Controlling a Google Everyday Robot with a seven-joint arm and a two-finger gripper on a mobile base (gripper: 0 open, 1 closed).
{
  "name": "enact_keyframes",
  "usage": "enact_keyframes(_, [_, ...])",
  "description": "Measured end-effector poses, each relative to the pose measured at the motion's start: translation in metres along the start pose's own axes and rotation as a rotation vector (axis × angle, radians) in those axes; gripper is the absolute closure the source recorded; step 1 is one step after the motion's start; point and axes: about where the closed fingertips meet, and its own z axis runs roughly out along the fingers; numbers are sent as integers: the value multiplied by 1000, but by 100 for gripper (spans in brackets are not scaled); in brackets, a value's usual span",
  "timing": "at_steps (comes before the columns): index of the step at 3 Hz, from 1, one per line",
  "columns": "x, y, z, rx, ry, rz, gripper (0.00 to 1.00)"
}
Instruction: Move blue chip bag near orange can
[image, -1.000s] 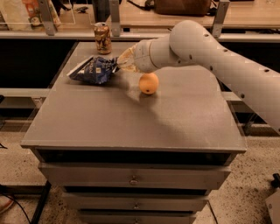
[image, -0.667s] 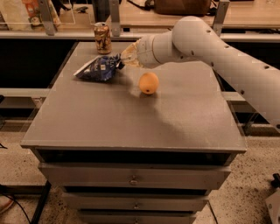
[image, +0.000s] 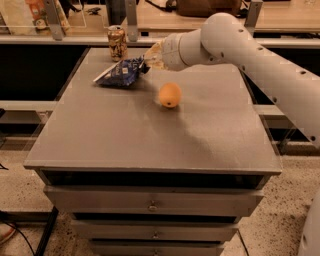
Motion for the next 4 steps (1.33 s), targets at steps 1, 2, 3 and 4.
enact_keyframes(1, [14, -5, 5, 16, 19, 15, 100])
enact_keyframes(2, [25, -7, 10, 19, 36, 25, 100])
enact_keyframes(3, [32, -7, 15, 23, 40, 33, 100])
enact_keyframes(4, [34, -8, 17, 24, 39, 36, 83])
